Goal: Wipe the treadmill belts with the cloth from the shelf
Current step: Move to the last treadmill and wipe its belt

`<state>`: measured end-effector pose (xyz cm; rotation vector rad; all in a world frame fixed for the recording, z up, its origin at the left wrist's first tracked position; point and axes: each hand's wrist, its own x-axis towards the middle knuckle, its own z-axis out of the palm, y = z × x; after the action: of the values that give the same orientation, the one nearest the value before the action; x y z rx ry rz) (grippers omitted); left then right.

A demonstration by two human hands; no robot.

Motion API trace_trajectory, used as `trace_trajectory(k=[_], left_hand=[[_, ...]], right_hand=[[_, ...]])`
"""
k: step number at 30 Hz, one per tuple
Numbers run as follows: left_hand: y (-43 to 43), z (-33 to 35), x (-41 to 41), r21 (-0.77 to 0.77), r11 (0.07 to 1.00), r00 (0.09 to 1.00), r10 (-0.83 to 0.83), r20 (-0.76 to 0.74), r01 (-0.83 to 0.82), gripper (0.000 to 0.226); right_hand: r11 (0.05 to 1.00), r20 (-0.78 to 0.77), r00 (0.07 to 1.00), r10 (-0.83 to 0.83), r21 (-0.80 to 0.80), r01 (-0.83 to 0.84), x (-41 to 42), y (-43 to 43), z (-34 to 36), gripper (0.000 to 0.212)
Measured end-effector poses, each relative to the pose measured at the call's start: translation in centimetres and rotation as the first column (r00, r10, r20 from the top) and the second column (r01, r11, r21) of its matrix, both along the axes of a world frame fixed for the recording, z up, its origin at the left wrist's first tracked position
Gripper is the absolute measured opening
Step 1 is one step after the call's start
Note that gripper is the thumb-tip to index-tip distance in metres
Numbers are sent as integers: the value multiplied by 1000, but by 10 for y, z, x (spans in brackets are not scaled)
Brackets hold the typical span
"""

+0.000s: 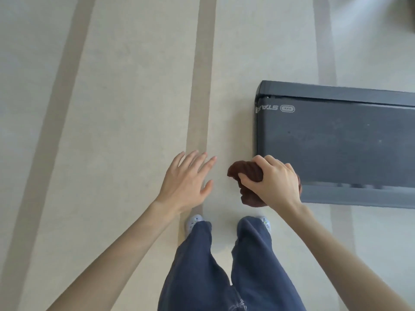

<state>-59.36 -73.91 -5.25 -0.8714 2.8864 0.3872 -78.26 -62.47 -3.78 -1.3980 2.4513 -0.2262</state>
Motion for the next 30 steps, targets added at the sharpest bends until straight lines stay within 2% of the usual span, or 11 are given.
trace_trajectory(k=[4, 10, 14, 22, 27, 30], left_hand=[[-25, 36, 23, -56, 994, 996, -92, -7, 91, 56], [-53, 61, 28, -84, 988, 990, -134, -49, 130, 53], [-78, 63, 0, -81, 977, 977, -203, -66, 198, 54], [-137, 70, -81, -21, 959, 952, -285, -112, 284, 55], [-198, 70, -122, -91, 919, 918, -391, -71, 384, 54], [-234, 70, -136, -141, 892, 897, -439, -41, 430, 55]], right_hand=[[992, -10, 996, -90, -87, 89, 26, -3, 44, 33], [964, -105, 981, -163, -227, 136, 29, -2, 80, 42], [940, -46, 958, -282, -213, 267, 20, -14, 79, 43], [869, 76, 883, -464, -154, 470, -31, -74, 64, 23], [780, 118, 806, -580, -202, 592, -66, -116, 65, 19], [783, 113, 805, -582, -189, 593, -77, -141, 68, 19]])
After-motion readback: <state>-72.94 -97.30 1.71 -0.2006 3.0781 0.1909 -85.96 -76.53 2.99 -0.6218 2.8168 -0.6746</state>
